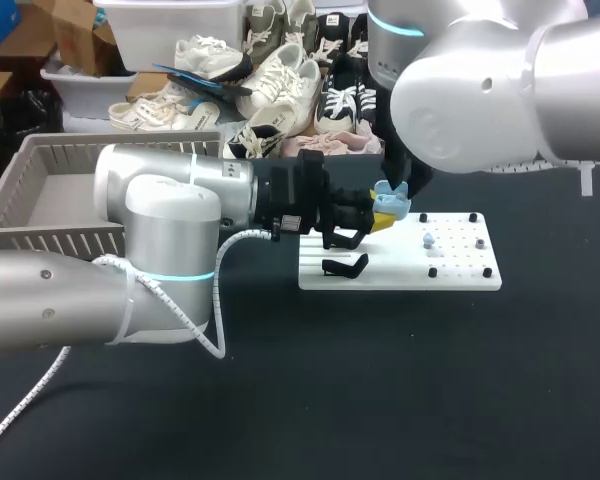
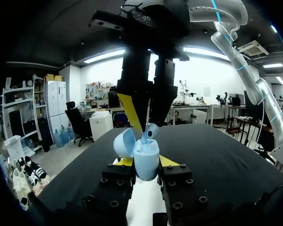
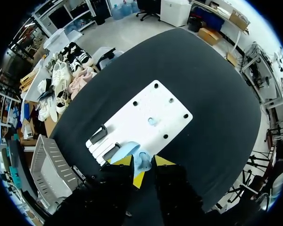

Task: Pick up each earbud case from the left stands, insert the matching earbuds, close the lid, and place the case in the box.

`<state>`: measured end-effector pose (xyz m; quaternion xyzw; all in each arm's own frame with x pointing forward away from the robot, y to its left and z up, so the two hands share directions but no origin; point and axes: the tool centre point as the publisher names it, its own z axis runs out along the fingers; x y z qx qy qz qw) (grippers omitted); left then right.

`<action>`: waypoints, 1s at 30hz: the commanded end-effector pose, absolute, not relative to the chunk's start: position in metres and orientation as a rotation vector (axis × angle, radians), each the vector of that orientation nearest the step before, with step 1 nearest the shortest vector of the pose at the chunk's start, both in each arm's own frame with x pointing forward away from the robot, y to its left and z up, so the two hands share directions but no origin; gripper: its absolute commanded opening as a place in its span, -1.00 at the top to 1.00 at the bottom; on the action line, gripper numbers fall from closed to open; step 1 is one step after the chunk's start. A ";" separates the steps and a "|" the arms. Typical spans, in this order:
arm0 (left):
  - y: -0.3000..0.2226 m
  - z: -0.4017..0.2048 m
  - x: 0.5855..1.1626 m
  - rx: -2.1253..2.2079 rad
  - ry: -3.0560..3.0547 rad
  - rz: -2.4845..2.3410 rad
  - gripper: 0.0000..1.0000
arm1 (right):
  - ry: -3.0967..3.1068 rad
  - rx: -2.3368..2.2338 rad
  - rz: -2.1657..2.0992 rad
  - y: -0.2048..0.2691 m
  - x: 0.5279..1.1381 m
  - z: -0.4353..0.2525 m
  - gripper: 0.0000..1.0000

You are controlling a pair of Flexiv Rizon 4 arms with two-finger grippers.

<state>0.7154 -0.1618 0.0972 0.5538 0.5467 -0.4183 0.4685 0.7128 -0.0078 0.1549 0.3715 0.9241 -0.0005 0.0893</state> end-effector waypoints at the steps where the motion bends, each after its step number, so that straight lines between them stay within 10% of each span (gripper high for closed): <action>1: -0.162 0.097 0.715 1.355 1.339 -1.024 1.00 | 2.729 1.102 0.008 -0.010 0.701 0.160 0.51; 30: -0.162 0.097 0.715 1.355 1.339 -1.024 1.00 | 2.776 1.102 0.037 -0.008 0.687 0.142 0.49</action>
